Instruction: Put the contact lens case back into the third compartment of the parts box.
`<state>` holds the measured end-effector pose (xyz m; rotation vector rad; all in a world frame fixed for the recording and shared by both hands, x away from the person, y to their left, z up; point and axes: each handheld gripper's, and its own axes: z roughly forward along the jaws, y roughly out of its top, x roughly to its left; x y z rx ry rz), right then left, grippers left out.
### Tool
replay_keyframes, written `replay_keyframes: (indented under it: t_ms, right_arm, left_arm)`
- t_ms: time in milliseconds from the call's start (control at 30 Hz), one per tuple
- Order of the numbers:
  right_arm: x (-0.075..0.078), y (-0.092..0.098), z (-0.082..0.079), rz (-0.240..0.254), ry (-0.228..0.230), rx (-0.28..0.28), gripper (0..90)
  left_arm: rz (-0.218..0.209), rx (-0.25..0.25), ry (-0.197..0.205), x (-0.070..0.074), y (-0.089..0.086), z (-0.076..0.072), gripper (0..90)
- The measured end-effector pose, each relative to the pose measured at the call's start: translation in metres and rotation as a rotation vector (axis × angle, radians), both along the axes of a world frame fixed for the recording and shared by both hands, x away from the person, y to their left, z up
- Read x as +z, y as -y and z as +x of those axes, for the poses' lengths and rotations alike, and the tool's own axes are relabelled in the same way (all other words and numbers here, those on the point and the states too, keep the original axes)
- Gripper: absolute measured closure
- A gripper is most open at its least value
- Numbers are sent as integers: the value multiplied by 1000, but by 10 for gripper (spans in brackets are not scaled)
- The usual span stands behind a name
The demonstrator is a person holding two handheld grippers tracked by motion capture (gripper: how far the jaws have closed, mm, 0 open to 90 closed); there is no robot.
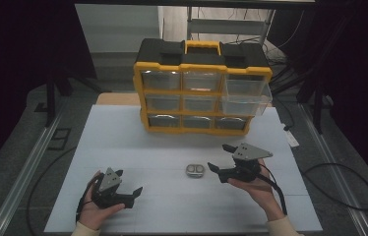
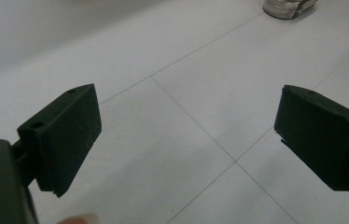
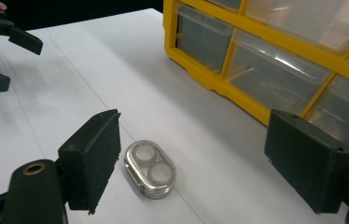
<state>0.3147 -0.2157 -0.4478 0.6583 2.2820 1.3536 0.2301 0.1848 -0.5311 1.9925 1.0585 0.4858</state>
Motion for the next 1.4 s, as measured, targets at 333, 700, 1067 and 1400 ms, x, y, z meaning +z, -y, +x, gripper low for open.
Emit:
replay_keyframes:
  t_ms: [333,700,1067,1400]
  right_arm:
    - [-6,-6,7,-21,-22,24,183]
    - [-10,-20,11,-92,-31,60,190]
    - [-20,-35,26,-190,-69,149,187]
    - [-16,-52,26,-237,-68,200,186]
  left_arm:
    - [7,4,-6,0,-1,1,78]
    - [3,7,-4,-1,1,-3,79]
    - [25,4,-4,-3,5,-1,79]
    - [21,21,-1,-2,-1,-1,80]
